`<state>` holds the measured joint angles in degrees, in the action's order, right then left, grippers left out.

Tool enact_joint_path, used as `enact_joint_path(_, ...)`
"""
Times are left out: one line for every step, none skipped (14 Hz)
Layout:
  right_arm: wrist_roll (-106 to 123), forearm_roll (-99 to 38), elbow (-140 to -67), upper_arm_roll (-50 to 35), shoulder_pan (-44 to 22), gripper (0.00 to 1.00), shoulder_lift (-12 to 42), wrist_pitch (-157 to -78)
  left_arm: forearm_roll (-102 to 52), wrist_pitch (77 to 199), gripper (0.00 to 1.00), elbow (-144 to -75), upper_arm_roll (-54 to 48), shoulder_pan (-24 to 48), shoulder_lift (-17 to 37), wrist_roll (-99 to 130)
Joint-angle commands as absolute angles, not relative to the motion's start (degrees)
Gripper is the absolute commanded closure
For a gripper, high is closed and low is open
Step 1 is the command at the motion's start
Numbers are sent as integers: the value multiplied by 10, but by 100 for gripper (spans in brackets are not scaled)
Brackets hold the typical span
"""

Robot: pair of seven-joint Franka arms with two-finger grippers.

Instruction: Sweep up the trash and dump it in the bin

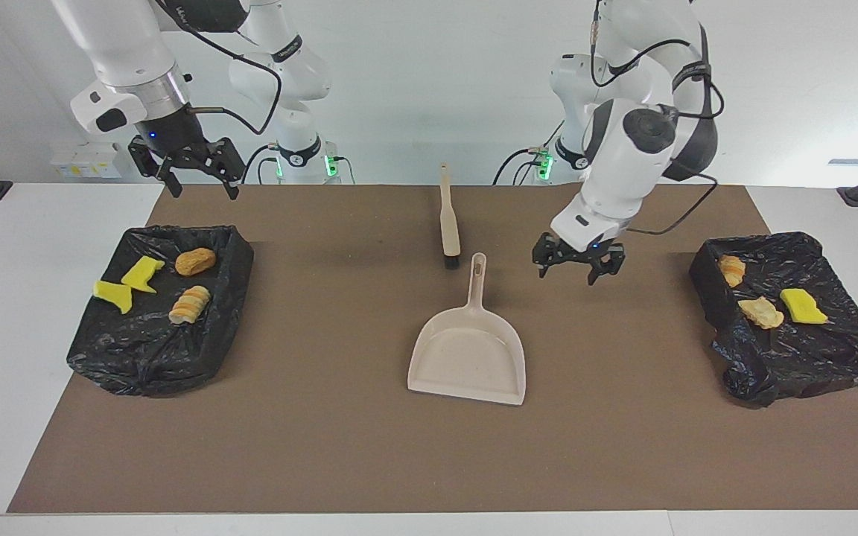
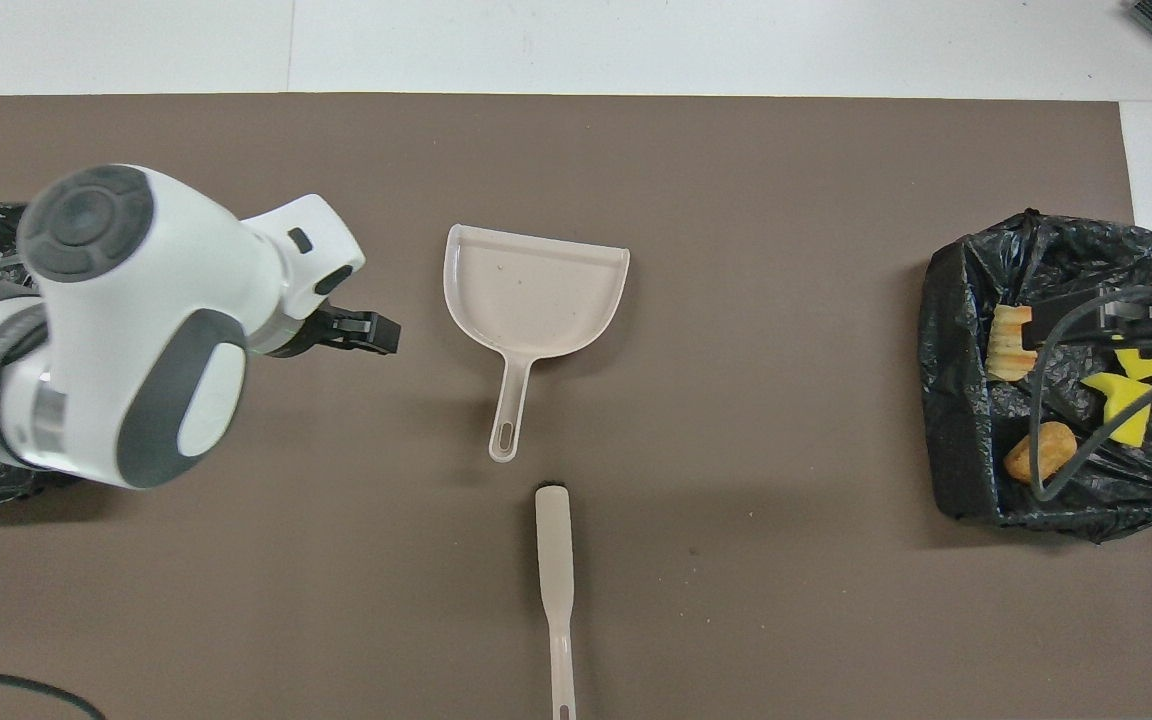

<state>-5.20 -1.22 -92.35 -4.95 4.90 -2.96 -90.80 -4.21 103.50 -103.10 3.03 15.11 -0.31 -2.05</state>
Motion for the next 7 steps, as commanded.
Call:
enact_joint_path(-62, -24, -925, -54, 56, 0, -30, -912, 9, 956, 0, -973, 27, 125, -13, -58)
enact_joint_path(-62, -23, -925, -54, 56, 0, -30, -912, 24, 928, 0, -955, 30, 124, -18, -79)
enact_joint_path(-62, -23, -925, -54, 56, 0, -30, -912, 26, 909, 0, -944, 36, 118, -23, -90)
enact_joint_path(-62, -24, -925, -54, 56, 0, -30, -912, 26, 900, 0, -937, 43, 113, -34, -91)
enact_joint_path(-62, -24, -925, -54, 56, 0, -30, -912, 26, 897, 0, -935, 47, 112, -44, -92)
enact_joint_path(-62, -24, -925, -54, 56, 0, -31, -912, 26, 888, 0, -930, 48, 105, -47, -95)
enact_joint_path(-62, -23, -925, -54, 56, 0, -30, -912, 26, 869, 0, -918, 49, 95, -48, -96)
